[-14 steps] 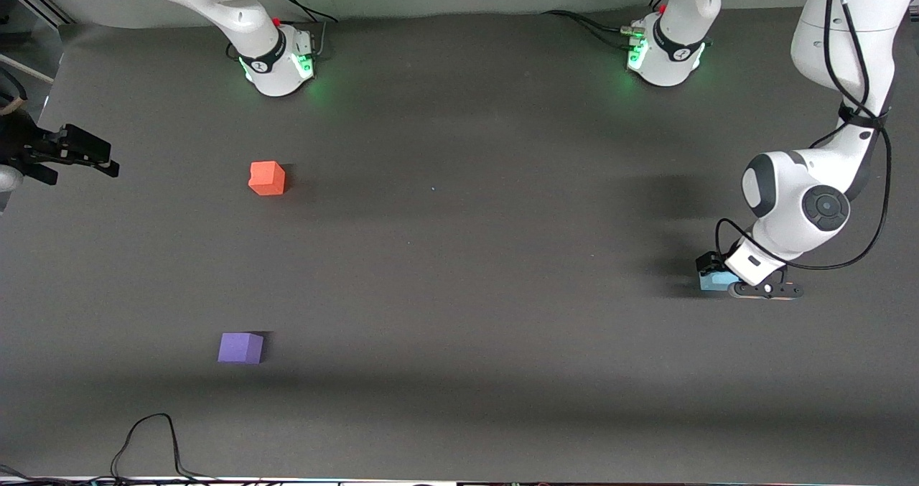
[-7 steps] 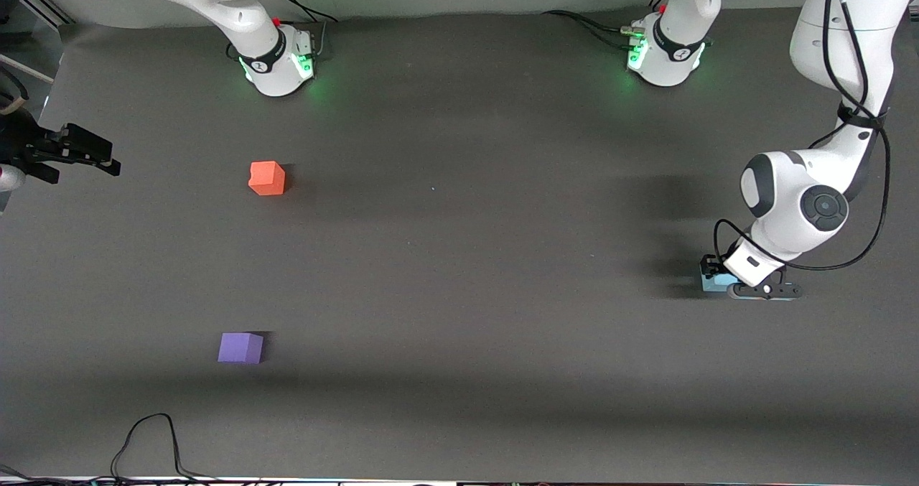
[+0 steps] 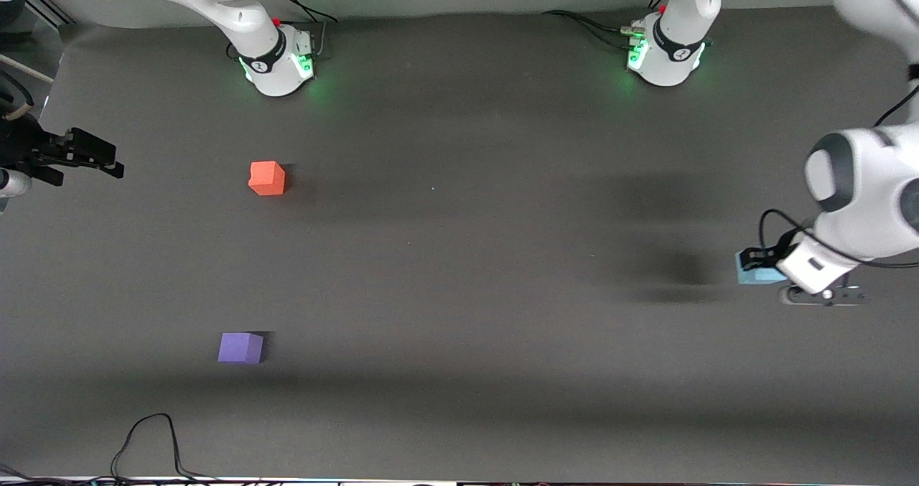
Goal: Place blue block between orange and purple blocks
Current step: 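Lift the blue block and carry it toward the table's middle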
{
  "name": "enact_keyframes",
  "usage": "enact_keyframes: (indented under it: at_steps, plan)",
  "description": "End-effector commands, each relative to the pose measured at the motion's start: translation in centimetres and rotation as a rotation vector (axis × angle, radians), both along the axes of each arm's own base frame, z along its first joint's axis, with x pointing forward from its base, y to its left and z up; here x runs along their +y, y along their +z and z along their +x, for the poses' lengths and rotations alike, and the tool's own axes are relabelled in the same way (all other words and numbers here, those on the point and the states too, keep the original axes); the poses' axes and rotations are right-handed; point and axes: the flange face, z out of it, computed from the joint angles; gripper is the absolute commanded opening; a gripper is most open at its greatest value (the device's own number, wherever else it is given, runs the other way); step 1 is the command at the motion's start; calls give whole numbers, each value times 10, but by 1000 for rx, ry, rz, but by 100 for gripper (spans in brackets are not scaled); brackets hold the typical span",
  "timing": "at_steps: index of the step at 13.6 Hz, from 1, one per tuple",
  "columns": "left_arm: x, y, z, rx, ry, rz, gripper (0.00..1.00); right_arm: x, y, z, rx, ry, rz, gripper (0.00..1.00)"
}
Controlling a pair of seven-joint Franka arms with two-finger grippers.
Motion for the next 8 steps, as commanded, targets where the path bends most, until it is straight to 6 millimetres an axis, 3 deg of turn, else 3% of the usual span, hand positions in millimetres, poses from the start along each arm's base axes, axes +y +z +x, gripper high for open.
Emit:
enact_keyframes:
  at_steps: [1,2,4,6,8]
  plan:
    - [-34,60,4,69,9,5,33,-2,3,-1,4,-3,-8,100]
    - [-54,74,5,85,28,16,33,-1,4,-2,7,-1,-8,100]
    - [-116,95,1,84,70,32,33,0,5,-5,30,1,-5,100]
    - [-202,112,-9,44,125,38,33,-1,9,-7,24,1,-5,100]
    - [-293,113,-22,16,208,37,33,0,17,-8,10,2,-5,100]
